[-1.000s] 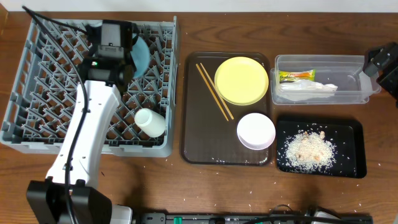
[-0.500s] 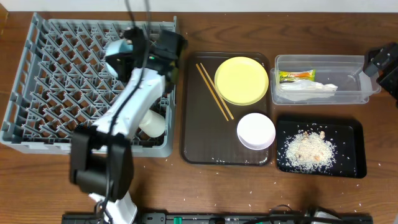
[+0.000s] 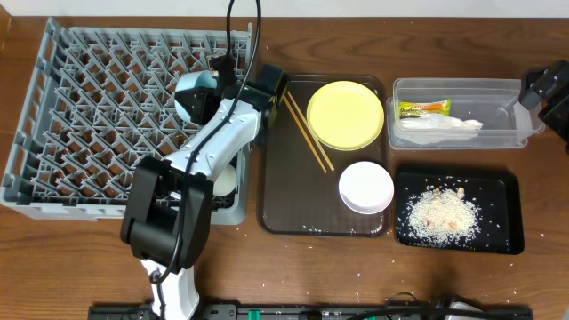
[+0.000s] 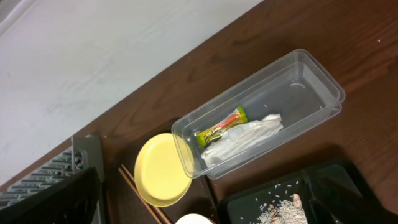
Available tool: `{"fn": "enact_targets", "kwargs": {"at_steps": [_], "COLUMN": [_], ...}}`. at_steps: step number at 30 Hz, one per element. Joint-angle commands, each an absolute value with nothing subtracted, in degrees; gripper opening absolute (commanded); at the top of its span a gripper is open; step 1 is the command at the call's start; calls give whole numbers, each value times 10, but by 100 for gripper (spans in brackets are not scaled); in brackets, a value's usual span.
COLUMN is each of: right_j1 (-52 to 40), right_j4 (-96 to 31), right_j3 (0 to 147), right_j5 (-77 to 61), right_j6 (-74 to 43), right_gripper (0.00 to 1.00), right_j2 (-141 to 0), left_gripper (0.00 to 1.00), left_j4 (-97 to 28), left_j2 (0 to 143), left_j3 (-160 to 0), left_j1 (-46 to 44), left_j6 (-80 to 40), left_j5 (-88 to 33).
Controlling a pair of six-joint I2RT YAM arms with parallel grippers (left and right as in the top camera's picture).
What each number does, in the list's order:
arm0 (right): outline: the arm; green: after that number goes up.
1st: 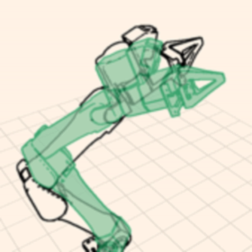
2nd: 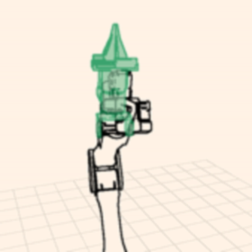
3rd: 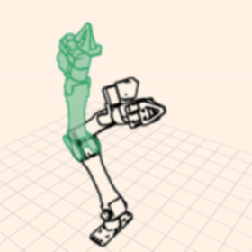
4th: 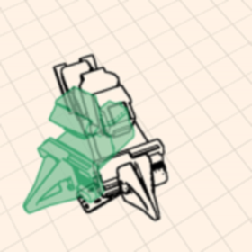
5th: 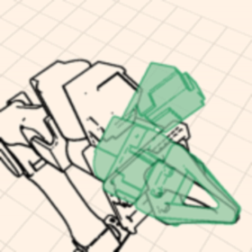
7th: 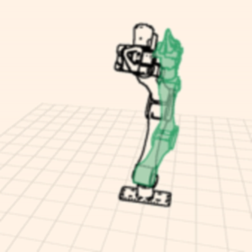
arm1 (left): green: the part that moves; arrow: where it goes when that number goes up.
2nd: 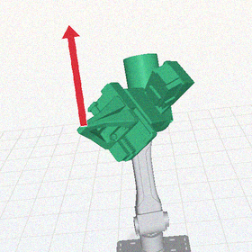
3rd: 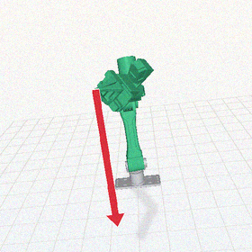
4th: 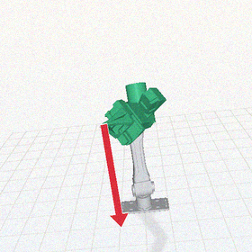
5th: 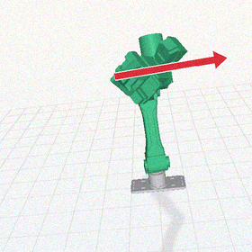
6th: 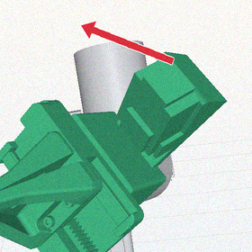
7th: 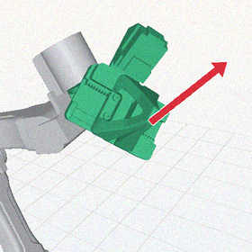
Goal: Sort waste into correct bins and load items into the dishwasher
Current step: 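Carry blue bowl into the rack and set it down with left gripper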
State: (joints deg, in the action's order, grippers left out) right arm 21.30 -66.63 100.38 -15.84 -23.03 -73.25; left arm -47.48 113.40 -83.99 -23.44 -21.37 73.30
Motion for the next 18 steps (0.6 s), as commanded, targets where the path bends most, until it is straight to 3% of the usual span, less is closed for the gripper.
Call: {"fn": "enact_targets", "kwargs": {"at_steps": [1, 15, 17, 18], "right_j1": [217, 217, 217, 217], "right_j4": [-667, -667, -667, -667], "right_j3": [1003, 1003, 1003, 1003], "right_j5": [-159, -159, -159, -159], "right_j6": [-231, -231, -231, -231], "right_gripper": [99, 99, 99, 99], "right_j2": [-732, -732, -732, -733], "left_gripper": [7, 8, 17, 27], "left_j4": [-494, -542, -550, -554], "left_j2": [1138, 1138, 1138, 1137], "left_j3": [-842, -842, -842, -842], "left_j1": [-236, -253, -262, -265], "left_j6": [-253, -254, -253, -253], "left_j5": [719, 557, 534, 523]}}
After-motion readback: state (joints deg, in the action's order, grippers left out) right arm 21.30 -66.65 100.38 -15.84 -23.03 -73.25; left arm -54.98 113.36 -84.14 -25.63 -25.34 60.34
